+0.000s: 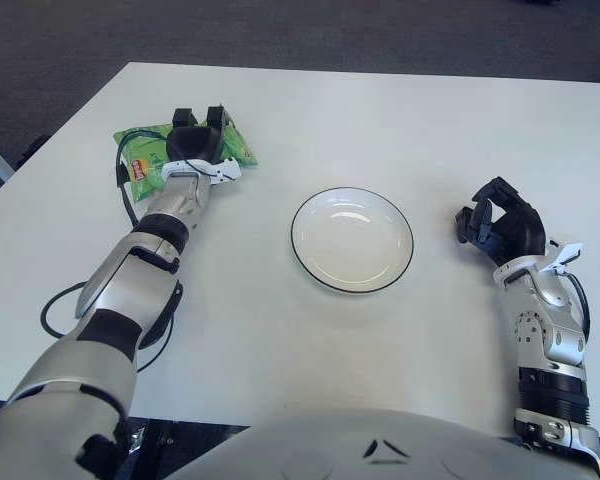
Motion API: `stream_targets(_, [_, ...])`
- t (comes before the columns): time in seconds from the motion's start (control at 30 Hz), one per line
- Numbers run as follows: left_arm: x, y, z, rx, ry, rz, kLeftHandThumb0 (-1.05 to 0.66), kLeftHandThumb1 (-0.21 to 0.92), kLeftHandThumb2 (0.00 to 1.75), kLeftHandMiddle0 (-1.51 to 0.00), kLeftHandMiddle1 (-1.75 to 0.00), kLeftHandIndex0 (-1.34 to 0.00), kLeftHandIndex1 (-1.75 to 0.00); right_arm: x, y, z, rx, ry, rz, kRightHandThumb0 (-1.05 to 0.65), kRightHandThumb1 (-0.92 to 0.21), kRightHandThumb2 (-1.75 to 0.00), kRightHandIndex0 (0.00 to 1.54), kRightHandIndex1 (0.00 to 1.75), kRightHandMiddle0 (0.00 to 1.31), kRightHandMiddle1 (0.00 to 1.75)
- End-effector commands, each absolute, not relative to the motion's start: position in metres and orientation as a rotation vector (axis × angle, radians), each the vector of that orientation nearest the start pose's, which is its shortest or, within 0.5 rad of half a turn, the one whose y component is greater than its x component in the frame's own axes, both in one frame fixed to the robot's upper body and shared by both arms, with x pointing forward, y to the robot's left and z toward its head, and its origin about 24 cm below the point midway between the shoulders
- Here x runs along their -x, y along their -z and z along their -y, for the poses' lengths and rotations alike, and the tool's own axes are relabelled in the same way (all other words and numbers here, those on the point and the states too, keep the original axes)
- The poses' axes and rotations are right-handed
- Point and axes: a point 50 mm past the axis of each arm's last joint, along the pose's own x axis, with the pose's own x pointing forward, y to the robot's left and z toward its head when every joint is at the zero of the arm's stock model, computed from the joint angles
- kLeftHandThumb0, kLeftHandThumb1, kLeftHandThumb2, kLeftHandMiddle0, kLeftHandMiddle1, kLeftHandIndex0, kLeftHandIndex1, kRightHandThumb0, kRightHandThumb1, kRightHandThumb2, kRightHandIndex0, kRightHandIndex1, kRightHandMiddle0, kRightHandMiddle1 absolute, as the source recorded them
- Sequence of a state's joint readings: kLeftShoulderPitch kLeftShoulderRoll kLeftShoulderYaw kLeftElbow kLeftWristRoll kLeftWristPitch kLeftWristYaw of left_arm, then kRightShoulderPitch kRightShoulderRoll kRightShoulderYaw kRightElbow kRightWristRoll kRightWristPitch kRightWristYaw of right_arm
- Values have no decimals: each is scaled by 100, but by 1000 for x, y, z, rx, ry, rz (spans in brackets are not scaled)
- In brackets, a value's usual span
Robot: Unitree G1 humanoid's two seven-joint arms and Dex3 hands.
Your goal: Put the snack into the plate.
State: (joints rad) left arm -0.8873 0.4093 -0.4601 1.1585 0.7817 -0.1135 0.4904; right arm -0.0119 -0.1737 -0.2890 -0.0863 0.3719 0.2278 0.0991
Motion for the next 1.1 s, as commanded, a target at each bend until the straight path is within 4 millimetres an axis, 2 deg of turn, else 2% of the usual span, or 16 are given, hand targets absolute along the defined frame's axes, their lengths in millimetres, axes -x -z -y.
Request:
stream_targets(0.0, [-380, -74, -197, -1458, -12, 119, 48, 29, 134, -62, -175, -54, -174, -234, -28, 237, -255, 160, -191, -47, -38, -124, 118, 175, 57, 175])
stream_targets(0.07, [-382, -80, -189, -1424, -7, 155, 48, 28, 136, -63, -175, -66, -174, -234, -29, 237, -253, 159, -191, -47, -38, -124, 118, 175, 57, 175])
stream_targets(0.17, [-383, -82, -188, -1401, -9, 177, 49, 26, 137, -65, -175, -75, -175, -235, -28, 237, -252, 159, -190, -47, -38, -124, 118, 175, 57, 175])
stream_targets(0.63, [-379, -100, -176, -1279, 23, 405, 52, 19, 147, -71, -175, -93, -175, -236, -27, 236, -262, 162, -196, -47, -38, -125, 118, 175, 57, 175])
stream_targets(0.77, [-382, -125, -163, -1253, 46, 551, 53, 17, 149, -73, -175, -97, -175, -236, -27, 236, -264, 158, -194, -47, -38, -124, 119, 175, 57, 175])
stream_targets(0.93, [-378, -139, -155, -1224, 71, 679, 53, 15, 152, -74, -175, -101, -175, -237, -26, 236, -263, 157, -197, -47, -38, -125, 119, 175, 57, 175])
stream_targets(1.07, [-371, -157, -144, -1155, 84, 843, 54, 13, 154, -76, -175, -105, -175, -237, -26, 236, -262, 156, -197, -47, -38, -125, 119, 175, 57, 175])
